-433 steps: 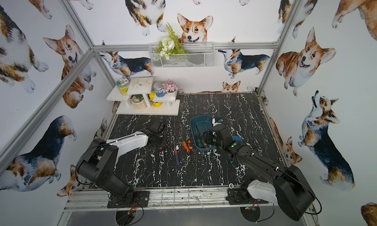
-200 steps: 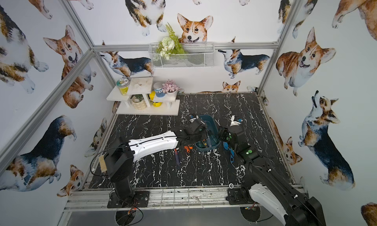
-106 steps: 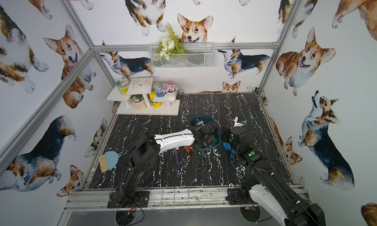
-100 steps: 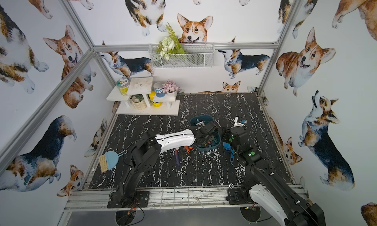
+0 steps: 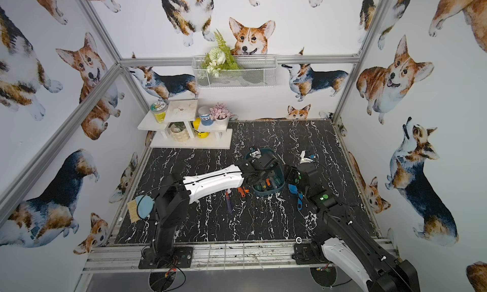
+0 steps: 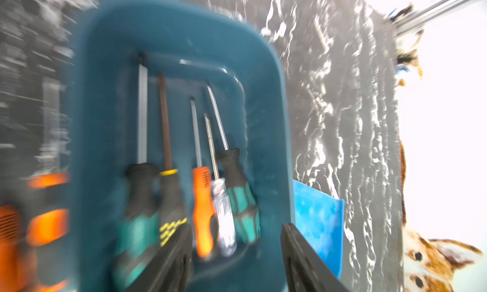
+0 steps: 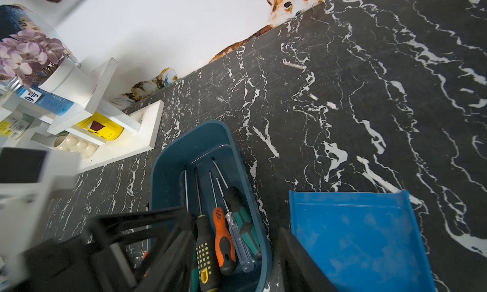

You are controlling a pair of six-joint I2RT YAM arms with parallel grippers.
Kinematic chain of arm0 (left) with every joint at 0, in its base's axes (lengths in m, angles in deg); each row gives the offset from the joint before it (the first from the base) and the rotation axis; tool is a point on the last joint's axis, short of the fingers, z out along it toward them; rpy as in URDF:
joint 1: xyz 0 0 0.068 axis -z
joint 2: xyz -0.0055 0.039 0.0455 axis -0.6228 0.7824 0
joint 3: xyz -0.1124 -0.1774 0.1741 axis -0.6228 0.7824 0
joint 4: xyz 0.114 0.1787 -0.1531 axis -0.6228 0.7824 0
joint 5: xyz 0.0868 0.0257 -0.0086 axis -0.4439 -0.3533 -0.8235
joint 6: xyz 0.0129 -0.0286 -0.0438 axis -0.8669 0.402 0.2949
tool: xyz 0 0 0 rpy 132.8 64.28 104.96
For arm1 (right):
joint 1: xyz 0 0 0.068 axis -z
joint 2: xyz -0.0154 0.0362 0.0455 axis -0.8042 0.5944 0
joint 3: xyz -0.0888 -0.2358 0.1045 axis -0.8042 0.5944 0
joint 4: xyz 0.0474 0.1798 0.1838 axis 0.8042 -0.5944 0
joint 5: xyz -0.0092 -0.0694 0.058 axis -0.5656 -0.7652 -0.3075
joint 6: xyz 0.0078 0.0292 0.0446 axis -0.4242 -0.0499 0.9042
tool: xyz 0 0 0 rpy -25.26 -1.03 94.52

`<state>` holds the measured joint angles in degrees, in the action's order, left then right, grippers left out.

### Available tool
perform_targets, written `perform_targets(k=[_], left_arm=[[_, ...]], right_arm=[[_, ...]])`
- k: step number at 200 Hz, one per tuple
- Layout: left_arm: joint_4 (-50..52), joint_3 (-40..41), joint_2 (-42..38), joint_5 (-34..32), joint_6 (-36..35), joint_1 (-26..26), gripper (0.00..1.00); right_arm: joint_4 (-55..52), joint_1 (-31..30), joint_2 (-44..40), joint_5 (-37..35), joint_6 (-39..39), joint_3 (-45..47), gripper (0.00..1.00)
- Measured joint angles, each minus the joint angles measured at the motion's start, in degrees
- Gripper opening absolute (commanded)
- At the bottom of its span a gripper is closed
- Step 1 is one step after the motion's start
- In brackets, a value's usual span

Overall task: Put the screwdriver on the desktop into the storage box
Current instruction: Place the screwdriver in the storage box, then pick up the screwdriver from the center of the board.

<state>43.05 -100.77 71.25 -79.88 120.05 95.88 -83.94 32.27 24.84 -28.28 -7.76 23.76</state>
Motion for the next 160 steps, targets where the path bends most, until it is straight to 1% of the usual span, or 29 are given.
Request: perform_targets(k=[22,37,69,86,101,128,160], left_arm=[[-0.1,8.3,-8.7,-3.4,-0.1,0.4,0.56],[0.2,14.4,-13.3,-5.0,0.6,0.4,0.55],[2.5,26.1,-18.8,-6.1,4.6,0.3,0.55],[3.0,32.1,-21.4,-5.9,7.2,0.4,0.57],[3.3,35.1,-22.0,-5.5,8.9,0.4,0.58],[3.7,35.8,-20.3,-5.5,10.2,0.4,0.58],[2.8,35.8,-16.0,-4.9,9.7,-0.8,0.51]], right_arm=[[1.7,0.0,1.4,1.9,0.3,0.8,0.54],[2.9,0.0,2.9,3.4,1.2,1.3,0.53],[5.0,0.0,6.0,5.5,1.8,1.5,0.53],[5.8,0.0,6.8,5.9,2.5,1.4,0.53],[6.2,0.0,7.3,6.5,2.5,1.4,0.54],[6.3,0.0,7.5,7.1,2.5,1.0,0.54],[6.3,0.0,7.3,7.1,2.5,0.9,0.54]])
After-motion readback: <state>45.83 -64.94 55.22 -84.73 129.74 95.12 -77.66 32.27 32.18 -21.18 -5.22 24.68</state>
